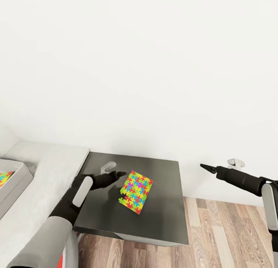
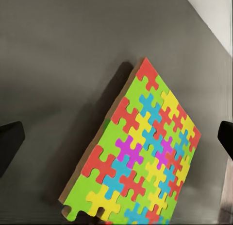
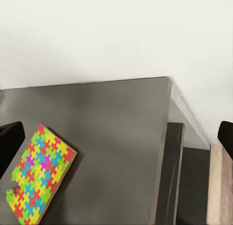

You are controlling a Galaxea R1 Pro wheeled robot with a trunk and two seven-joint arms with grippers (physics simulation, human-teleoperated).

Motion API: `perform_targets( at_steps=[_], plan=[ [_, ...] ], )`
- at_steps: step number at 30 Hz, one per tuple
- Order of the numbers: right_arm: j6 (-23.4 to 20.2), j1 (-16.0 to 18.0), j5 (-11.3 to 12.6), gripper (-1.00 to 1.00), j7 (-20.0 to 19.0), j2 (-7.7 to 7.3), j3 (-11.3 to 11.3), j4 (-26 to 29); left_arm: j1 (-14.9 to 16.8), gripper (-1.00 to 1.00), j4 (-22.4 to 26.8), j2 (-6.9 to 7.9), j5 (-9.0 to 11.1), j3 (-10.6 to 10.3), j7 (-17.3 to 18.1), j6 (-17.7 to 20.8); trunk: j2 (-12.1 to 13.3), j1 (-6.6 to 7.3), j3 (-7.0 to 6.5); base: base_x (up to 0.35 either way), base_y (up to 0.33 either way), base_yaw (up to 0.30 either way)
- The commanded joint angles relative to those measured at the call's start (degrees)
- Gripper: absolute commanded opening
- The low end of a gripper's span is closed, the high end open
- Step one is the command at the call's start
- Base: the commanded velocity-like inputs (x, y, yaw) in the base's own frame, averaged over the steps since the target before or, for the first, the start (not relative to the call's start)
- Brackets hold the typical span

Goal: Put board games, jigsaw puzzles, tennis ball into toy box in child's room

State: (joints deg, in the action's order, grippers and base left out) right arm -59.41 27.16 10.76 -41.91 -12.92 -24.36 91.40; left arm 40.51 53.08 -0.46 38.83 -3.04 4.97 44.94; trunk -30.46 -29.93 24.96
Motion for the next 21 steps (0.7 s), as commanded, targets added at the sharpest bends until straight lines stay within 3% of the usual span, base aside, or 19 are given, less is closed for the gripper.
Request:
perform_targets(
  at_steps=[1,3,4,9,21],
  plan=[
    [-0.35,0.02,0.06,1.00,-0.14,0.00,-0.04,0.19,0.04,1.00,0.19,0.07,-0.28,0.06,0.25,0.47,-0.07,-0.02,0.08,0.000,0.000,-0.001],
    [-0.35,-0.02,0.02,1.00,-0.16,0.00,-0.02,0.44,0.01,1.00,0.62,0.29,-0.28,0.06,0.21,0.87,-0.07,-0.02,0.08,0.000,0.000,0.000],
    [-0.35,-0.08,0.00,1.00,-0.16,-0.01,0.01,0.92,-0.14,1.00,2.34,1.55,-0.18,0.14,0.32,3.96,-0.07,-0.02,0.08,0.000,0.000,0.000],
    [-0.42,-0.08,0.02,1.00,-0.19,0.00,0.02,1.04,-0.16,1.00,3.03,2.35,-0.21,0.50,0.33,4.91,-0.07,-0.02,0.08,-0.041,-0.011,0.000],
    [-0.44,-0.09,0.05,1.00,-0.19,0.00,0.08,1.06,-1.46,1.00,3.09,2.48,-0.26,0.88,0.35,4.88,-0.07,-0.02,0.08,-0.050,-0.012,0.000]
  ],
)
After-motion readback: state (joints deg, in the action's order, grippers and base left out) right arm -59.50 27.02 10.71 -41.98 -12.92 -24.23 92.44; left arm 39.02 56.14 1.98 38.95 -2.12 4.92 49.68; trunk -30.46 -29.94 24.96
